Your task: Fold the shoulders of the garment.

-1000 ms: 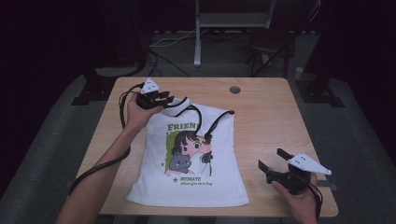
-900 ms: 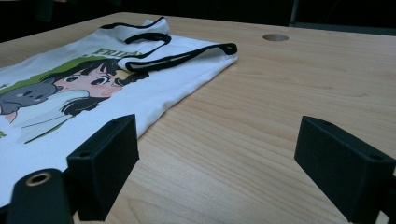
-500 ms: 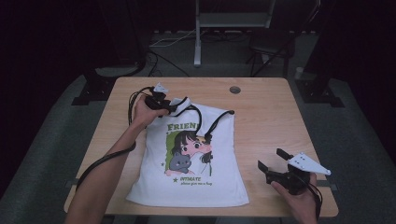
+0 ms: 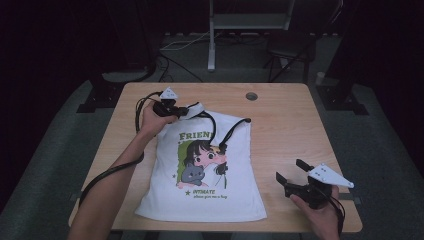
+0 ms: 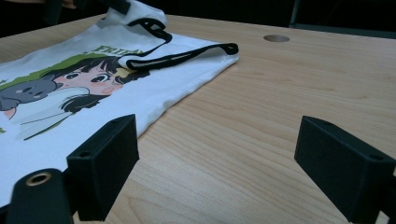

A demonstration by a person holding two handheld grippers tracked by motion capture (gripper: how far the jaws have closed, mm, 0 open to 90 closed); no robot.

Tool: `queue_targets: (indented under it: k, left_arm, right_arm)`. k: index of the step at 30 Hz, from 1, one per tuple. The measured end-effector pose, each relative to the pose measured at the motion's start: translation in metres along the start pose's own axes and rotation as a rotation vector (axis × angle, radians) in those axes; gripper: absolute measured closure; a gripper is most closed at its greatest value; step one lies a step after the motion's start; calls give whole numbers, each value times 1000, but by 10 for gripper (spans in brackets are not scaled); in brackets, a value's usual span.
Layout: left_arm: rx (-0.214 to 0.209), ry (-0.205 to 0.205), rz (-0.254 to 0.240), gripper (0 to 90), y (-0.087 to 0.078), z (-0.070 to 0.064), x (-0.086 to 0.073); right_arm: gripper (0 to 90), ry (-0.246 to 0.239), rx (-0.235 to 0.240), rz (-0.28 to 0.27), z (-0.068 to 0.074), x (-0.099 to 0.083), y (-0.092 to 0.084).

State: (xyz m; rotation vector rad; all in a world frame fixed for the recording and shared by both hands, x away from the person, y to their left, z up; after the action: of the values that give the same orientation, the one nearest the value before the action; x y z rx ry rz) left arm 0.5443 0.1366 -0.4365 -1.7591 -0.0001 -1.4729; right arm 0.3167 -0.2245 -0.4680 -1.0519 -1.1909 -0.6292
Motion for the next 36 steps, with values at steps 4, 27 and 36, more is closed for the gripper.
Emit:
queue_targets:
  k: [4,27,36]
  left_arm:
    - [-14,35,-67,862,-14,-11,11]
    - [-103,148,78,577,-16,-49,-24]
    - [-101,103,157,489,20,-46,-1]
  right_arm:
    - [131,1,-1,0,0,0,0]
    - [131,-10,-2,8,1,0,1]
    - [130,-12,-2,3,1,0,0]
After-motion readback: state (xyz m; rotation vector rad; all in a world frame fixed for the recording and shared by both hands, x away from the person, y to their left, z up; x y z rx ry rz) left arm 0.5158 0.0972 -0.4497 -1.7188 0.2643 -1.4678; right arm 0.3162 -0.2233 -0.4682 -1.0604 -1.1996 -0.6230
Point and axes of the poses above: each handheld gripper's, and its own axes: y roughly forward along the jaws, x roughly out of its top, z roughly to its left, the point moved 8 cm from there along y, roughly forward along the jaws, and after that the axes turned 5 degrees about -x, right-handed, at the moved point
